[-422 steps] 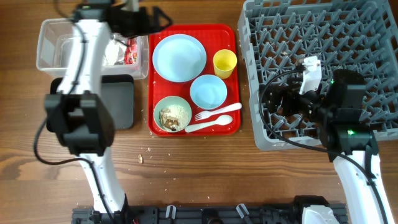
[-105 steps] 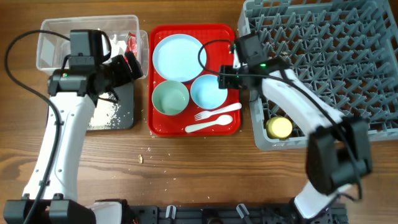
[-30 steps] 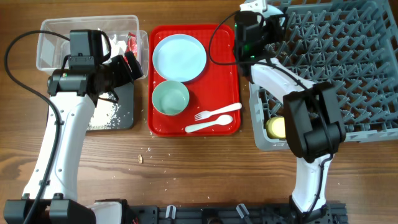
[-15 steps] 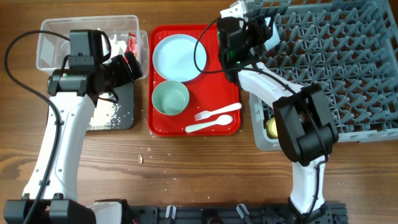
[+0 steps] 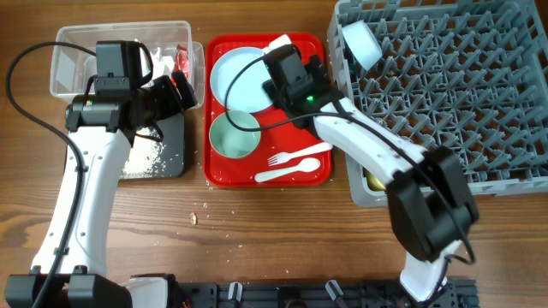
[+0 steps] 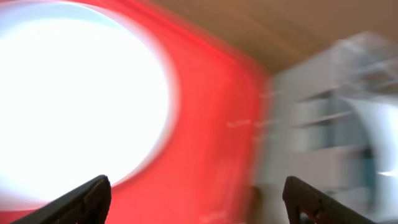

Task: Sort waste into correct bins and load items into the dishwasher rack
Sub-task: 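Grasp the green bowl with the right gripper and lift it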

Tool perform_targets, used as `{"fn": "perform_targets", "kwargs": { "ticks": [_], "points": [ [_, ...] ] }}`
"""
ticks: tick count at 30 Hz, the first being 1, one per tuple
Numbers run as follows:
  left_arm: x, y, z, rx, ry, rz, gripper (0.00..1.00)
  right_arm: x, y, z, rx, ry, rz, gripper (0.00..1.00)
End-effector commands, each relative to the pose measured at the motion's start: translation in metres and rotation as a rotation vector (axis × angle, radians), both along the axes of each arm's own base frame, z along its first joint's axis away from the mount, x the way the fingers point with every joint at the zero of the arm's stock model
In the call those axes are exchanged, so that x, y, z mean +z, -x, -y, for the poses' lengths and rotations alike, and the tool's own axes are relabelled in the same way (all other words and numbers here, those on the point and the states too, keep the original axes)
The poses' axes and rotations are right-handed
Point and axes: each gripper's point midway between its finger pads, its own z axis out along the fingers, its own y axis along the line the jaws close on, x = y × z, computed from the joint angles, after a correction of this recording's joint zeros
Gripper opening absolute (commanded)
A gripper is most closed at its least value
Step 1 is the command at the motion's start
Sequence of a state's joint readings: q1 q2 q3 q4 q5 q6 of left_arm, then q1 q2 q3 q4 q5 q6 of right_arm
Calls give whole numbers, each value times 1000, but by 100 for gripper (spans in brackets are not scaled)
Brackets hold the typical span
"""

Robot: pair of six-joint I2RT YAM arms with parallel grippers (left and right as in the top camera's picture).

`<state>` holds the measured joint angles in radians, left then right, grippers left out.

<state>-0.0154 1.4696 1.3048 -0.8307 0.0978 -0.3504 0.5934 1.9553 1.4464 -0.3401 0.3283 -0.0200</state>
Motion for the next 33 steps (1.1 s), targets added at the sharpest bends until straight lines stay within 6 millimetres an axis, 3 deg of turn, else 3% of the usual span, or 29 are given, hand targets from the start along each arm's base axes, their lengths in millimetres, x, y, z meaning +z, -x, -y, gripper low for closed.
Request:
{"fn": "perform_targets", "kwargs": {
  "ticks": [1,4,7,13,14,19,24,30,33],
  "points": [
    [1,-2,-3,11,-4,2,100,-6,61,-62,0,-539,-421,90],
    [1,-2,-3,11,-4,1,100,-27,90,-68,-96,-623,-604,86],
    [1,-2,-3,11,-4,1,100,-48,111,-65,-170,-632,-700,69],
    [1,-2,-3,11,-4,1,100,-83,120,-60,-326,-639,-782,47],
    [1,-2,-3,11,-4,1,100,-84,120,-61,-323,-643,-787,42],
    [1,-2,-3,11,-4,1,100,-84,117,-60,-330,-643,-771,34],
    [1,-2,-3,11,-4,1,100,-89,114,-57,-385,-643,-762,8],
    [1,-2,-3,11,-4,1,100,-91,115,-61,-370,-654,-775,4],
    [1,-2,-3,11,-4,1,100,-74,113,-75,-208,-693,-770,4]
  ]
}}
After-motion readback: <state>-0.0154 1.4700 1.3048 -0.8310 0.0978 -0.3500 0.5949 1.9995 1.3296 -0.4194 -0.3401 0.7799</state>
